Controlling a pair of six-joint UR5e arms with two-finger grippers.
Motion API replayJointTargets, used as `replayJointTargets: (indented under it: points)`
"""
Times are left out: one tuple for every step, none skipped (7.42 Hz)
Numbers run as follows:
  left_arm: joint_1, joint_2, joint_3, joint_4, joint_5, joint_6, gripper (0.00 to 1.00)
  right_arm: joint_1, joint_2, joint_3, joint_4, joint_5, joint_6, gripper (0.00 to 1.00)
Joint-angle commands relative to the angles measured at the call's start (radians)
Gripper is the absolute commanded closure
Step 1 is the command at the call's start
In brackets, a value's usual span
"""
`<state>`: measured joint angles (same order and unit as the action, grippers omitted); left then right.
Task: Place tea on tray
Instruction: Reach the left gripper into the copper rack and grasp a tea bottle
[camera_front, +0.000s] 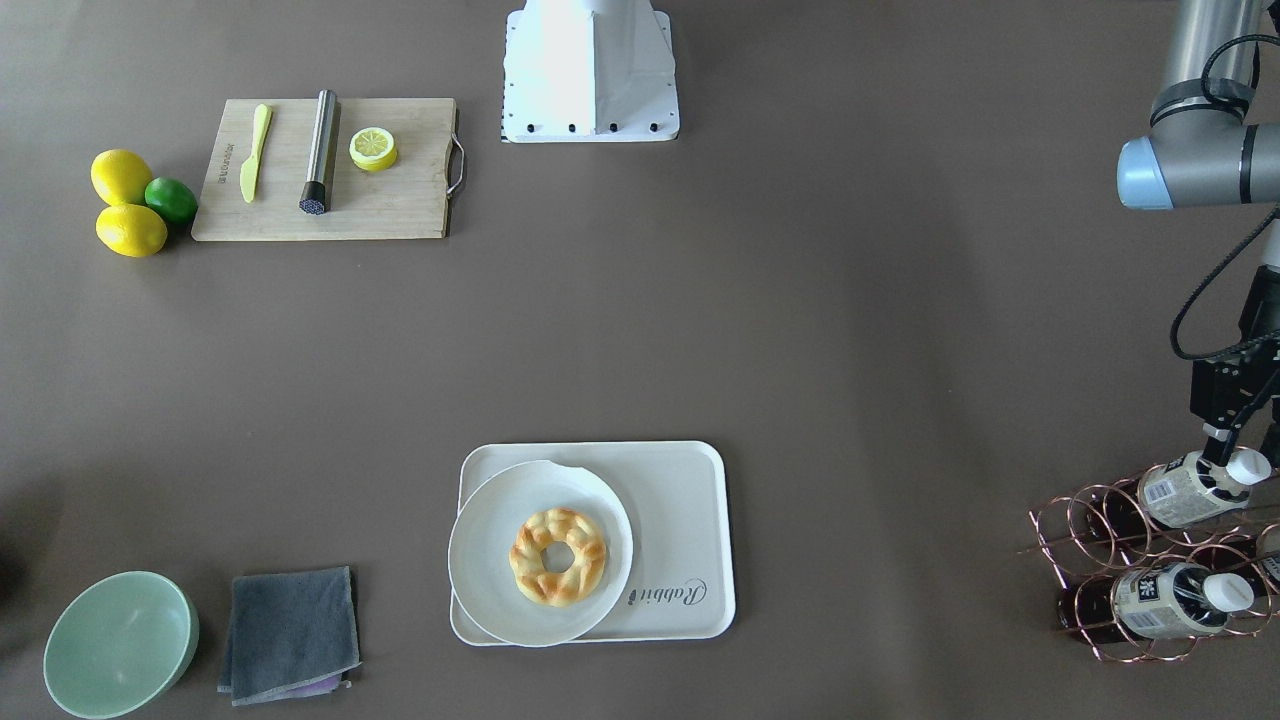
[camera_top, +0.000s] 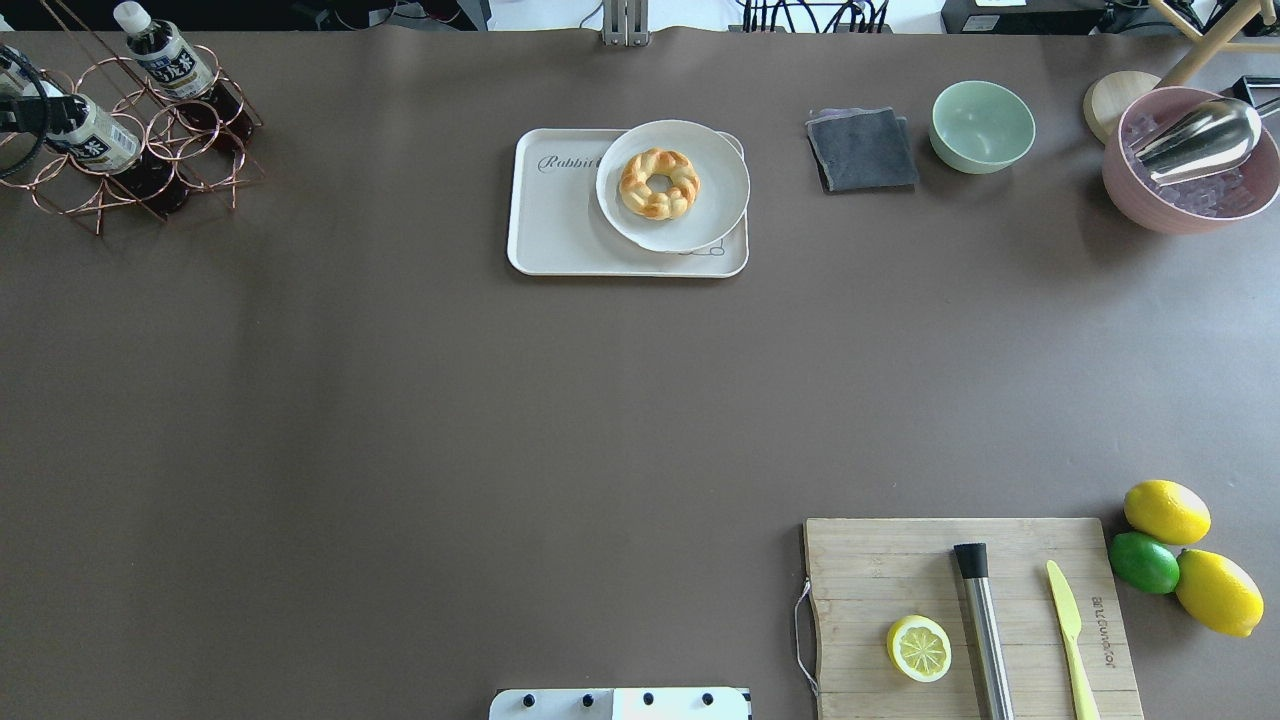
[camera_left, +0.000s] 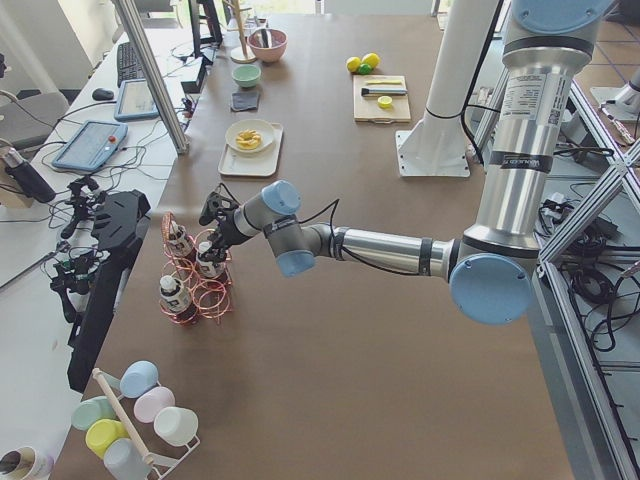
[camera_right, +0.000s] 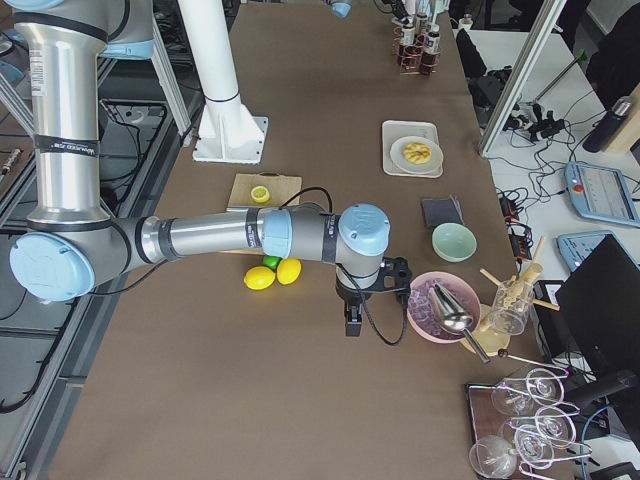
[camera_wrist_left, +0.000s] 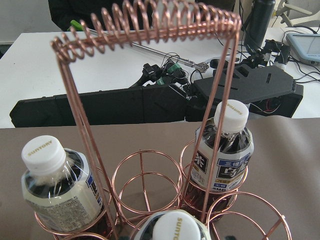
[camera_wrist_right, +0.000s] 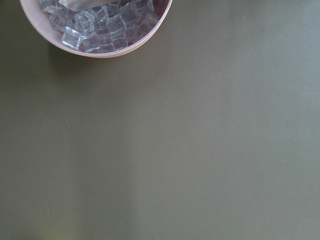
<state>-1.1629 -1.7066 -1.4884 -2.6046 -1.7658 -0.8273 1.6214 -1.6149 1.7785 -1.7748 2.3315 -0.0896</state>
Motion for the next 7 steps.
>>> replayJointTargets:
  points:
    - [0.0, -0.008, 0.014, 0.0, 0.0, 0.008, 0.4, 0.0, -0.002, -0.002, 0.002, 0.0, 0.001, 0.0]
    - [0.0, -0.014, 0.026, -0.003, -0.001, 0.008, 0.4, 0.0, -0.002, -0.001, 0.0, 0.0, 0.001, 0.0]
    - [0.0, -0.016, 0.031, -0.003, -0.001, 0.01, 0.56, 0.0, -0.002, 0.001, 0.0, 0.0, 0.001, 0.0]
    - [0.0, -0.022, 0.031, 0.0, -0.001, 0.004, 0.88, 0.0, -0.002, 0.001, 0.002, 0.0, 0.001, 0.0]
    - [0.0, -0.033, 0.027, 0.003, -0.003, -0.009, 0.97, 0.0, 0.0, 0.002, 0.0, 0.0, 0.001, 0.0]
    - [-0.004, -0.033, 0.022, 0.018, -0.007, 0.006, 1.0, 0.0, 0.0, 0.002, 0.002, 0.0, 0.001, 0.0]
    - [-0.008, -0.033, 0.02, 0.024, -0.026, 0.019, 1.0, 0.0, 0.0, 0.001, 0.002, 0.0, 0.001, 0.0]
